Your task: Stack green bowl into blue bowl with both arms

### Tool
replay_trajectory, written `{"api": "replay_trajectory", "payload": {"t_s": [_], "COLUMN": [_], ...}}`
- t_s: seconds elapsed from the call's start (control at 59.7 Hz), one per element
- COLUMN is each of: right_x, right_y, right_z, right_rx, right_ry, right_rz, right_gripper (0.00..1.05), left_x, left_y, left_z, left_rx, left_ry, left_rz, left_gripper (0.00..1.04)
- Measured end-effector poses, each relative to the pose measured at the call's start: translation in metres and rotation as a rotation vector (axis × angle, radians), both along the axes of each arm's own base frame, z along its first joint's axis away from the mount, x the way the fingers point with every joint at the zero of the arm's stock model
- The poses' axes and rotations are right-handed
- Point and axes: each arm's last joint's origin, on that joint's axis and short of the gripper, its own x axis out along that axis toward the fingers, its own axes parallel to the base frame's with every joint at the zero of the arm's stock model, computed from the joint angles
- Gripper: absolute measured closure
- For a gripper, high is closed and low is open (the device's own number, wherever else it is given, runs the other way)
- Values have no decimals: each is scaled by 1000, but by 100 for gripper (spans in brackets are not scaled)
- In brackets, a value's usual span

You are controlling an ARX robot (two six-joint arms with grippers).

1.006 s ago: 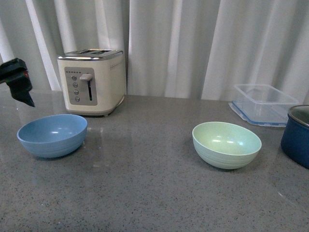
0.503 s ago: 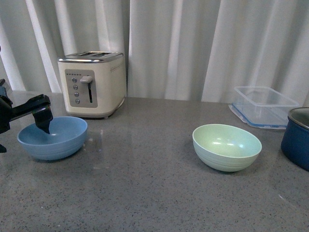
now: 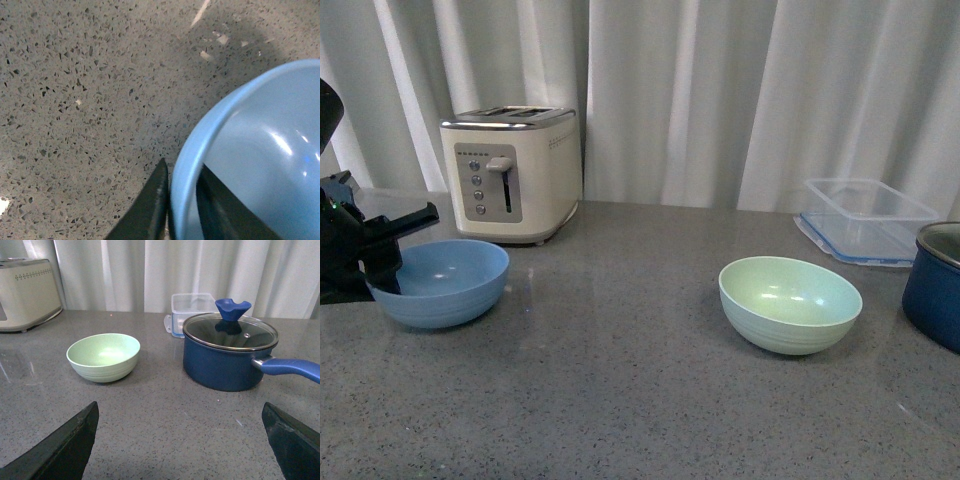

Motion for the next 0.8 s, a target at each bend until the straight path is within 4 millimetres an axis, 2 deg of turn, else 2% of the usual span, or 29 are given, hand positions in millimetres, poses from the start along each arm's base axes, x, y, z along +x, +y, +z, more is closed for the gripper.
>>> {"api": "replay_trajectory", "payload": {"t_s": [0.067, 0.235, 0.369, 0.486, 0.57, 0.804], "right_x": [0, 0, 0, 0, 0, 0], "right_y": [0, 0, 0, 0, 0, 0], "right_z": [0, 0, 0, 0, 0, 0], "right_rx": [0, 0, 0, 0, 0, 0], "right_ry": [0, 0, 0, 0, 0, 0], "right_rz": [0, 0, 0, 0, 0, 0], "right_gripper": [10, 10, 10, 10, 10, 10], "left_x": [-1, -5, -8, -11, -11, -7], "left_y": [0, -10, -28, -55, -75, -133], "left_z": [2, 17, 42, 64, 70, 59], "left_rx": [-8, -42, -61, -71, -77, -64], "left_ry": [-1, -23, -85, -142, -156, -119], "left_rz": [-7, -52, -93, -154, -197, -290], "left_gripper": [101, 101, 101, 101, 101, 101]}}
